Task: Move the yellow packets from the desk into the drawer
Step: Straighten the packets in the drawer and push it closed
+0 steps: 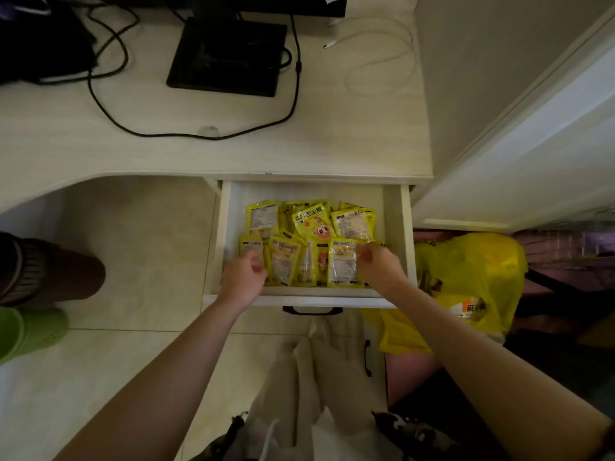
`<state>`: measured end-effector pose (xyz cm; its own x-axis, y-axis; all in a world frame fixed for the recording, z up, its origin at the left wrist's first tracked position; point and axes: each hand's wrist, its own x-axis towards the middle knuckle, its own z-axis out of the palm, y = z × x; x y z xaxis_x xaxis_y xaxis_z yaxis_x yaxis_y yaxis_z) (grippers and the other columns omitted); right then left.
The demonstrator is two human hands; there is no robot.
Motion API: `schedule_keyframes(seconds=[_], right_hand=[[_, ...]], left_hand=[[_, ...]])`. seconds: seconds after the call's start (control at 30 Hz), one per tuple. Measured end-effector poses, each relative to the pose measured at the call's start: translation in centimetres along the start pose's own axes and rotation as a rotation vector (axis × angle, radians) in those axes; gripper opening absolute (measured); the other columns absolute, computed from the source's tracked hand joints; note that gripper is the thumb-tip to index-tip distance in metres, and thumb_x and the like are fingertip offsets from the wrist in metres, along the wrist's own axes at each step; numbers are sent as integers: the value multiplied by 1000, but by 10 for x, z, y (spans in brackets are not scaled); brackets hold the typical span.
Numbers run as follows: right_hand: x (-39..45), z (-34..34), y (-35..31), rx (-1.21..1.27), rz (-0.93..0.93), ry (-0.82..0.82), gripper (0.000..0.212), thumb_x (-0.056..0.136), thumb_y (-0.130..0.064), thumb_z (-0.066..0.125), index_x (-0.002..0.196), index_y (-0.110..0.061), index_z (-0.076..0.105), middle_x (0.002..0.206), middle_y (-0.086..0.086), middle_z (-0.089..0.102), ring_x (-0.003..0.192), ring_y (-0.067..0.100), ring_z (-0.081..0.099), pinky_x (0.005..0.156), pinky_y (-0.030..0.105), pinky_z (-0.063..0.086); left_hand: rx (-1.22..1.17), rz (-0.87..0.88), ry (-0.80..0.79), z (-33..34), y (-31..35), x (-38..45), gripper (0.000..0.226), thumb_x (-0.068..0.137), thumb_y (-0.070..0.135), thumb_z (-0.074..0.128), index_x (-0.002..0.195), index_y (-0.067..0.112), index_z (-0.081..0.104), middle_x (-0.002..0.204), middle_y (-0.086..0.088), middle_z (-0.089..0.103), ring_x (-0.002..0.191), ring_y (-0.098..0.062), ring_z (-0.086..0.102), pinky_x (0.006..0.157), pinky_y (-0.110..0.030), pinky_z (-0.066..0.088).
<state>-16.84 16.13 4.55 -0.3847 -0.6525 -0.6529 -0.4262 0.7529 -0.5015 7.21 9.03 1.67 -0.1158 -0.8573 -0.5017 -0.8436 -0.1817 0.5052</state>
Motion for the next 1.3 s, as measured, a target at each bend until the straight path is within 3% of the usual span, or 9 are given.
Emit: schedule_keyframes(seconds=[0.1, 0.2, 0.3, 0.4, 0.47, 0.6, 0.77, 0.97, 1.3], right_hand=[[-25, 6, 9, 84, 3, -9, 28, 94, -17, 46, 119, -14, 58, 112, 7, 63, 93, 24, 62, 72, 31, 52], [-47, 16, 26, 225, 58, -6, 26, 93, -16, 52, 118, -11, 59, 104, 6, 67, 93, 22, 65, 86, 41, 56], [-67, 25, 44, 398, 220, -31, 24, 94, -14, 52, 113, -2, 61, 84, 6, 66, 76, 19, 63, 71, 34, 54], [-82, 33, 61, 696, 424, -80, 28, 95, -11, 49, 118, 3, 55, 87, 14, 62, 75, 25, 61, 69, 35, 52], [-83, 33, 67, 885, 513, -68, 31, 97, -12, 46, 124, 4, 49, 97, 19, 60, 79, 29, 60, 68, 36, 50], [-74, 32, 72, 1089, 619, 4, 37, 97, -21, 51, 129, -3, 41, 125, 24, 56, 104, 37, 62, 69, 41, 54], [-58, 26, 65, 1289, 613, 59, 41, 98, -19, 47, 135, -4, 35, 121, 23, 50, 119, 39, 54, 82, 46, 51], [-43, 25, 61, 1295, 606, 80, 28, 97, -9, 44, 124, -4, 38, 131, 27, 49, 116, 42, 56, 85, 49, 52], [-39, 18, 46, 1162, 645, 109, 37, 98, 0, 39, 134, 2, 33, 119, 28, 48, 120, 45, 51, 97, 55, 46]], left_hand=[[-94, 58, 30, -2, -4, -28, 30, 89, 11, 60, 119, 9, 59, 108, -7, 69, 97, -18, 63, 79, -21, 41], [-273, 56, 25, -3, -19, -52, 16, 89, 11, 60, 105, 14, 62, 98, -6, 69, 88, -17, 64, 77, -26, 49], [-445, -44, -10, -1, -38, -72, 9, 92, 12, 56, 88, 16, 63, 84, -7, 71, 82, -23, 69, 79, -42, 57], [-511, -205, -68, 3, -60, -83, 17, 94, 13, 54, 94, -1, 65, 75, -9, 68, 76, -25, 66, 79, -44, 55], [-602, -369, -103, 4, -71, -85, 22, 94, 17, 55, 99, -3, 61, 80, -11, 66, 77, -26, 66, 80, -43, 55], [-1055, -609, -168, 1, -75, -75, 26, 94, 18, 56, 116, 5, 48, 100, -19, 59, 94, -32, 64, 83, -39, 53], [-1287, -677, -172, 0, -64, -47, 44, 92, 16, 59, 132, 5, 42, 133, -27, 45, 116, -39, 54, 92, -43, 50], [-1347, -686, -183, 5, -52, -31, 25, 93, 2, 53, 117, 0, 45, 131, -30, 48, 118, -41, 53, 90, -48, 50], [-1357, -707, -181, 6, -53, -21, 39, 92, -2, 52, 130, -7, 41, 131, -33, 47, 119, -48, 51, 82, -50, 50]])
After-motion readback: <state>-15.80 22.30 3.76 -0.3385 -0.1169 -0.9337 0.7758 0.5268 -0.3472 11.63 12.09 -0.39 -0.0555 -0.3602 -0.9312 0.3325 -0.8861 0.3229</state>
